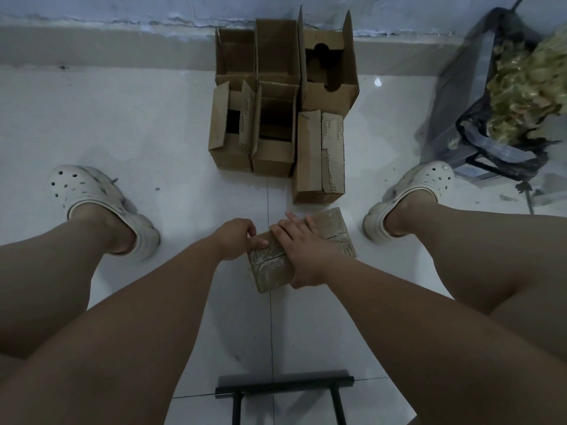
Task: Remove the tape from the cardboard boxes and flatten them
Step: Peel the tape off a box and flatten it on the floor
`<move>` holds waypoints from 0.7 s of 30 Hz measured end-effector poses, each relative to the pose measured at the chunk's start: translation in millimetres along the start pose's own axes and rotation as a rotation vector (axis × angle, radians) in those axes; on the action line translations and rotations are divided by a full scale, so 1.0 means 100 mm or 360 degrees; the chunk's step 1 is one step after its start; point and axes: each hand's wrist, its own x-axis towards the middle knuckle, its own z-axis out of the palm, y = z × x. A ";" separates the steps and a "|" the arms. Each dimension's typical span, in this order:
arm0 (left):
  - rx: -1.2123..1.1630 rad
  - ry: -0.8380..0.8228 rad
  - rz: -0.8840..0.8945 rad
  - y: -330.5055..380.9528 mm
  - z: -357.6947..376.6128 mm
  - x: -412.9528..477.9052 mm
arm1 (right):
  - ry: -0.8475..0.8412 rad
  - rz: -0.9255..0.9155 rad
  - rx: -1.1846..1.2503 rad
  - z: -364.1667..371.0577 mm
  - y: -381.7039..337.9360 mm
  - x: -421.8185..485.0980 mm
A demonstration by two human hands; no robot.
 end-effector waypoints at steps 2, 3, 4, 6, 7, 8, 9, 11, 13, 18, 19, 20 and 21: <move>-0.0124 -0.0041 -0.0033 -0.01 0.01 0.01 | -0.0003 0.0003 0.0006 0.00 0.00 0.00; -0.0206 -0.0038 -0.0041 -0.01 0.03 0.00 | -0.0005 0.0004 0.0007 0.00 0.00 0.00; -0.0277 -0.0026 -0.0046 0.00 0.04 0.00 | -0.0006 0.0004 0.0007 0.00 0.01 0.00; -0.0292 0.0008 -0.0049 0.00 0.05 -0.03 | -0.0008 0.0001 0.0006 0.00 0.01 0.00; -0.0216 0.0034 -0.0033 0.00 0.05 -0.03 | -0.0009 0.0000 0.0006 0.00 0.01 0.00; -0.0134 0.0062 -0.0006 -0.01 0.05 -0.03 | -0.0011 0.0001 0.0007 -0.01 0.00 0.00; -0.0082 0.0102 0.0014 -0.01 0.06 -0.03 | -0.0013 0.0003 0.0008 -0.01 0.00 0.01; -0.0051 0.0185 0.0012 0.00 0.07 -0.04 | -0.0020 0.0012 0.0010 -0.02 -0.01 0.00; -0.0051 0.0258 -0.0013 0.00 0.10 -0.04 | -0.0028 0.0020 0.0003 -0.01 -0.01 -0.01; -0.0021 0.0232 -0.0074 -0.02 0.08 -0.03 | -0.0034 0.0029 0.0004 -0.03 -0.03 0.00; 0.0006 0.0199 -0.0069 -0.03 0.07 -0.02 | -0.0038 0.0030 0.0009 -0.04 -0.03 0.00; 0.0020 0.0161 -0.0065 -0.03 0.05 -0.01 | -0.0043 0.0032 0.0015 -0.04 -0.03 0.00; 0.0023 0.0122 -0.0065 -0.04 0.04 0.01 | -0.0047 0.0035 0.0019 -0.04 -0.04 -0.01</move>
